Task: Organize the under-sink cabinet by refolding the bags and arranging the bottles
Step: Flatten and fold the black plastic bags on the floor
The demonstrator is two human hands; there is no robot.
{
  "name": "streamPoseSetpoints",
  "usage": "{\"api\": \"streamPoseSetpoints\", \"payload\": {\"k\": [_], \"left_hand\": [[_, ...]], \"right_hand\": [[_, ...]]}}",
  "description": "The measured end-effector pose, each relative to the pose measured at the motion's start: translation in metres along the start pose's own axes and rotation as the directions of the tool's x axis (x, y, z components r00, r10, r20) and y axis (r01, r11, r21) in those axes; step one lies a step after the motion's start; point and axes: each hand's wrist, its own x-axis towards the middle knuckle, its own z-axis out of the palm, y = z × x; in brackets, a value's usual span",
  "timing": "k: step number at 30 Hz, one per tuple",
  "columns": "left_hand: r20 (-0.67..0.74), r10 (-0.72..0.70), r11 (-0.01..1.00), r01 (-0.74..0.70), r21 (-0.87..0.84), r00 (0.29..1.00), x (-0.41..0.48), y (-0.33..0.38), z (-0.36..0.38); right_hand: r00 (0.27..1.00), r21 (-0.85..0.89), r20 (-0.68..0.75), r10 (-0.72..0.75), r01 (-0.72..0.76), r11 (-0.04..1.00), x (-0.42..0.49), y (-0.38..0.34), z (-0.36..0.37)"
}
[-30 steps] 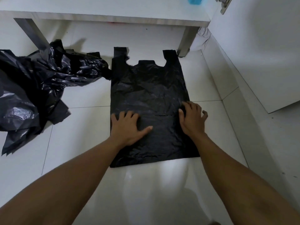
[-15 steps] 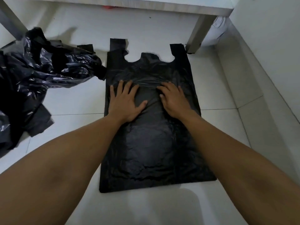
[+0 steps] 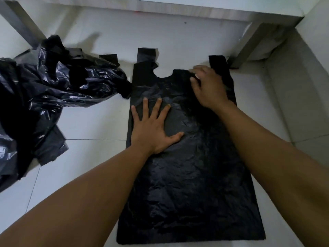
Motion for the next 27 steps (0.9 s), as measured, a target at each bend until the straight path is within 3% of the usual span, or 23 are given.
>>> {"api": "streamPoseSetpoints", "payload": {"k": [3,5,9,11,14,16,22,27], "left_hand": [[-0.023,0.006,1.000,-0.007,-0.023,1.000,0.000,0.000,0.001],[-0.016,0.004,0.999,-0.005,-0.032,1.000,0.001,-0.001,0.002],[0.004,-0.005,0.999,0.005,-0.034,1.000,0.001,-0.001,0.001],[0.024,-0.008,0.999,0.009,-0.045,1.000,0.002,-0.001,0.000],[0.037,-0.013,0.999,0.015,-0.050,0.999,0.003,-0.001,0.000],[0.038,-0.014,0.999,0.016,-0.052,0.999,0.003,0.000,-0.001],[0.033,-0.015,0.999,0.016,-0.049,0.999,0.002,0.000,-0.002],[0.049,-0.013,0.998,0.015,-0.056,0.999,0.002,0.000,-0.003]], "right_hand": [[0.936,0.062,0.206,-0.285,0.278,0.959,0.022,-0.065,0.027],[0.889,-0.014,0.301,-0.345,0.366,0.930,0.036,-0.085,0.040],[0.974,0.014,0.205,-0.095,0.094,0.995,0.074,-0.089,0.055],[0.975,0.007,0.222,0.023,-0.025,1.000,0.094,-0.090,0.059],[0.942,-0.101,0.326,0.083,-0.052,0.993,0.117,-0.096,0.060],[0.947,-0.129,0.313,0.071,-0.032,0.991,0.125,-0.100,0.056],[0.956,0.181,0.292,0.008,-0.064,0.981,0.133,-0.112,0.032],[0.864,0.448,0.487,0.130,-0.374,0.812,0.144,-0.118,0.009]]}}
